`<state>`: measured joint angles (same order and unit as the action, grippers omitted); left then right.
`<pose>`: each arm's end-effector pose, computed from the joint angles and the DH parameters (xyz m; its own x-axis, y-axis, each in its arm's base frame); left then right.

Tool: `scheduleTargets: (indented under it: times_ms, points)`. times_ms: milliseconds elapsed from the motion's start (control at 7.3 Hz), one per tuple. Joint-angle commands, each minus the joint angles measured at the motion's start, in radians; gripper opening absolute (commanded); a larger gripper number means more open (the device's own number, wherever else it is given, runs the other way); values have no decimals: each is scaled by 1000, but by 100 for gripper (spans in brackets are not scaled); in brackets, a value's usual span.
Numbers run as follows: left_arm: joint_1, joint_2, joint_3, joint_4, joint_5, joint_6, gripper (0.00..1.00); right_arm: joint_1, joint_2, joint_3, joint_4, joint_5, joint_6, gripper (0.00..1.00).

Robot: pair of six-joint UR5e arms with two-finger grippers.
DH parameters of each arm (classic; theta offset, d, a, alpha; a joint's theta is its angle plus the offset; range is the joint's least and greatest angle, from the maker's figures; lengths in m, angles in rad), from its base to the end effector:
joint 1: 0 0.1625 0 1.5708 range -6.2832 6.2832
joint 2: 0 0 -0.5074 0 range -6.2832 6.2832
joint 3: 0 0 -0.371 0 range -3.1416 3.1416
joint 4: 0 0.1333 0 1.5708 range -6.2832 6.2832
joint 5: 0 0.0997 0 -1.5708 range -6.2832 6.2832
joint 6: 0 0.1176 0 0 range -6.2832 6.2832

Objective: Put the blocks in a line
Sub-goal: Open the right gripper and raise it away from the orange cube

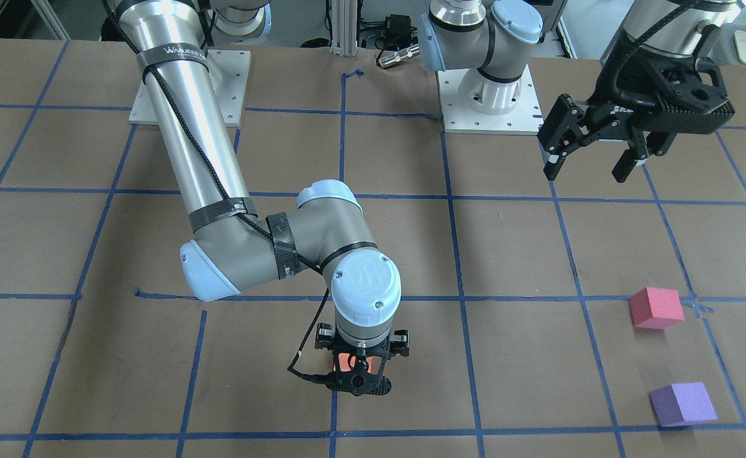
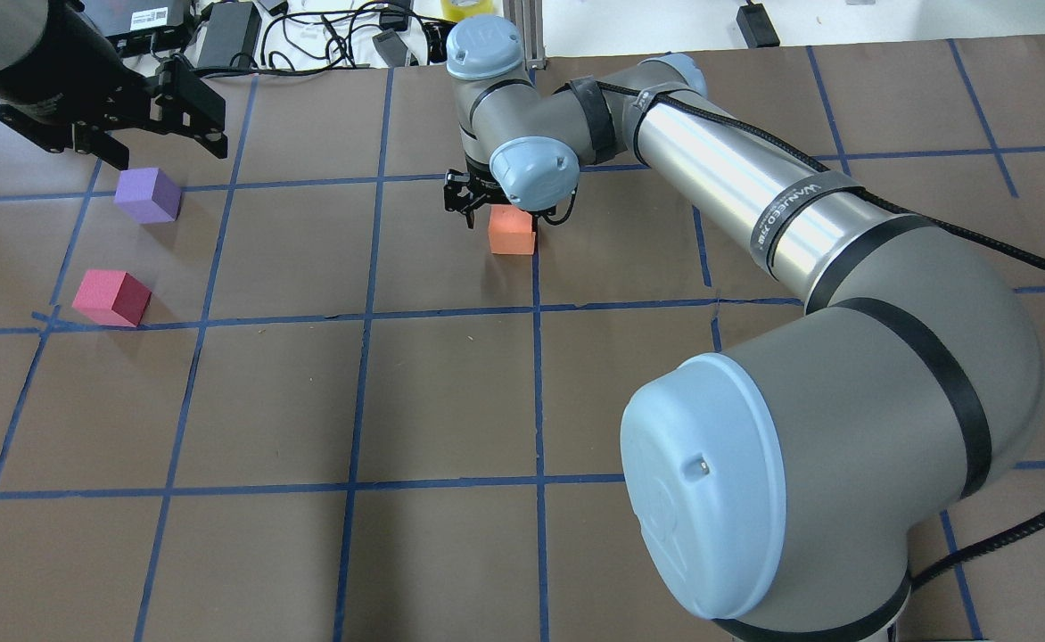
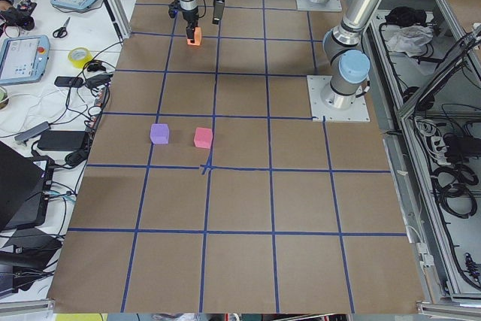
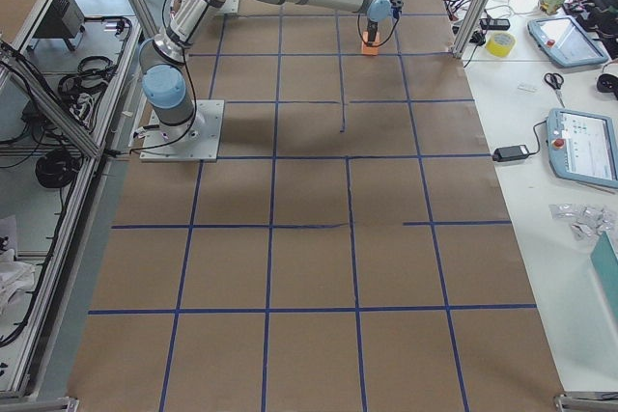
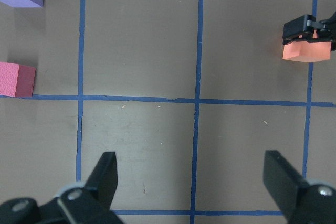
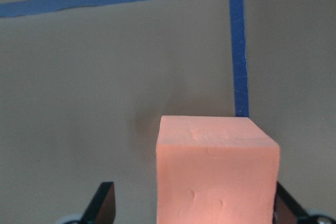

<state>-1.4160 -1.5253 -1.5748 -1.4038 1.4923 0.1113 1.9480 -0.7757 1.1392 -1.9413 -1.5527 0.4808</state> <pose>-0.0684 -0.4858 0.5907 -0.9981 -0.0295 0.0533 -0.0402 0.9760 -0.2142 0.4241 -0.7027 0.2690 -0.9945 0.1034 -0.0193 0.1033 0.9946 0.0022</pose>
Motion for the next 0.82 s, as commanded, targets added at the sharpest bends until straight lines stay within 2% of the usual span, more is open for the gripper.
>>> scheduleTargets:
  times_ms: [0, 137, 411, 548, 685]
  points:
    - [-6, -76, 19, 9, -6, 11, 100, -30, -126, 7, 83, -3, -11, 100]
    - [-20, -110, 12, 29, -4, 10, 100, -62, -186, 11, 126, -3, -17, 100]
    - [-98, -221, 10, 174, -3, -47, 100, -136, -331, 69, 176, -20, -219, 100]
    - [-156, -292, 10, 259, -3, -171, 100, -180, -429, 150, 176, -18, -258, 100]
    - [-219, -364, 10, 299, -3, -215, 100, -219, -541, 272, 173, -20, -275, 100]
